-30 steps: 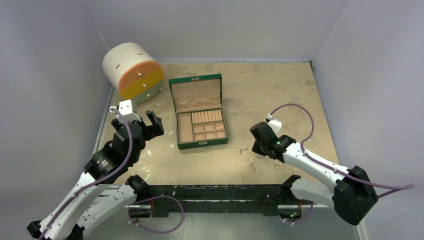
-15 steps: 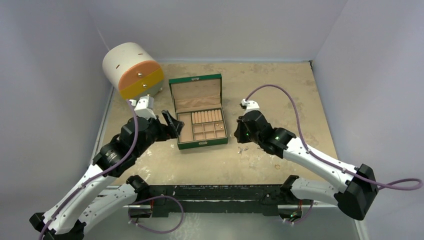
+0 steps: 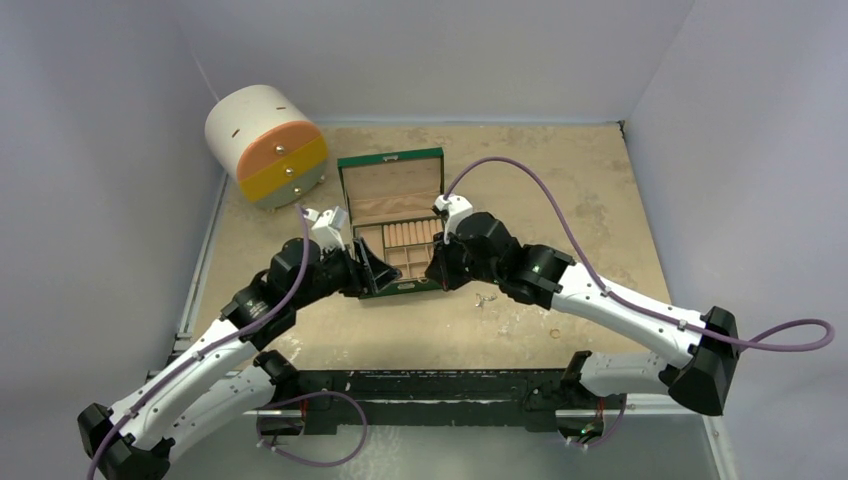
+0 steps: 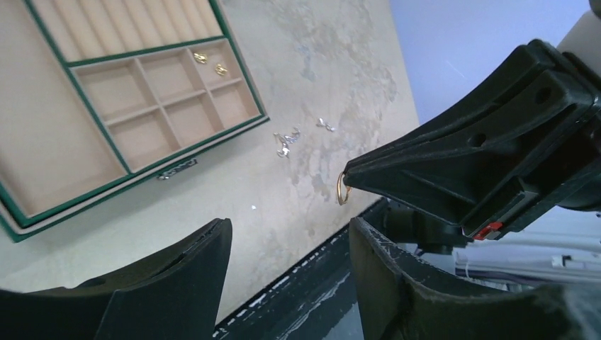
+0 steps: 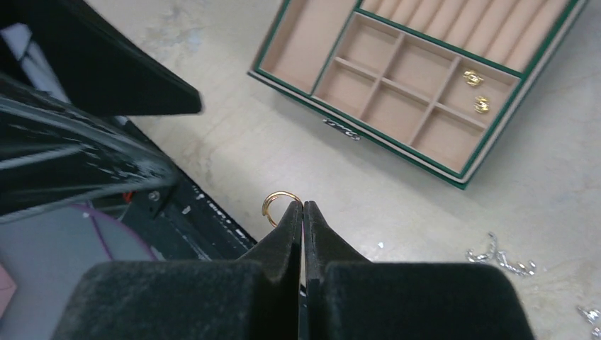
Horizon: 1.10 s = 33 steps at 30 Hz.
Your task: Organize the mixed jewelry
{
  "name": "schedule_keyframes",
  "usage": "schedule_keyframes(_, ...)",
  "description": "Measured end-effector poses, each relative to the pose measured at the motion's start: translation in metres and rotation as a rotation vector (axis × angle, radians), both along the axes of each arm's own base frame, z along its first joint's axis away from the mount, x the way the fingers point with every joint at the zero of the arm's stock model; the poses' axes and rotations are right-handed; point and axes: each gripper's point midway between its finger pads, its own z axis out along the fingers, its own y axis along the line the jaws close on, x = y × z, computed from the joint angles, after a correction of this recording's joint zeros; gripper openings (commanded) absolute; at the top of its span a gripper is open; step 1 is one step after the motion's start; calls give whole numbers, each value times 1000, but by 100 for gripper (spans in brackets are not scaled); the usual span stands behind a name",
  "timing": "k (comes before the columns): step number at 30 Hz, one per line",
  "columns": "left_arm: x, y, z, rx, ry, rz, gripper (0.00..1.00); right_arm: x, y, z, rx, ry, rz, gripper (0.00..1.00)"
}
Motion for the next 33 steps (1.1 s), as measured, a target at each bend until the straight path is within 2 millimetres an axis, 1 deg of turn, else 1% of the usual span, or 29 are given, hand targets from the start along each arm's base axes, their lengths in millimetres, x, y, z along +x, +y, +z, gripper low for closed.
schedule_keyframes(2,-4,-7,-2,-29,10,-34,58,-5,7,5,20,10,32,0)
schedule_keyframes(6,-9,-16,-1,-80,16,-82,55,-12,14,12,51,27,76,0)
schedule_keyframes(11,-13,-24,5,-124,11,-123,47,-17,19,17,71,43,111,0)
schedule_keyframes(17,-15,-31,5,-146,17,-162,40,-18,21,20,78,42,119,0)
schedule_keyframes(21,-16,-36,4,-152,23,-186,38,-18,23,19,76,44,119,0)
schedule_keyframes(29,-19,-41,4,-160,33,-220,29,-16,26,19,83,39,120,0)
schedule_keyframes(33,-20,-42,5,-165,31,-229,20,-15,28,21,93,32,120,0)
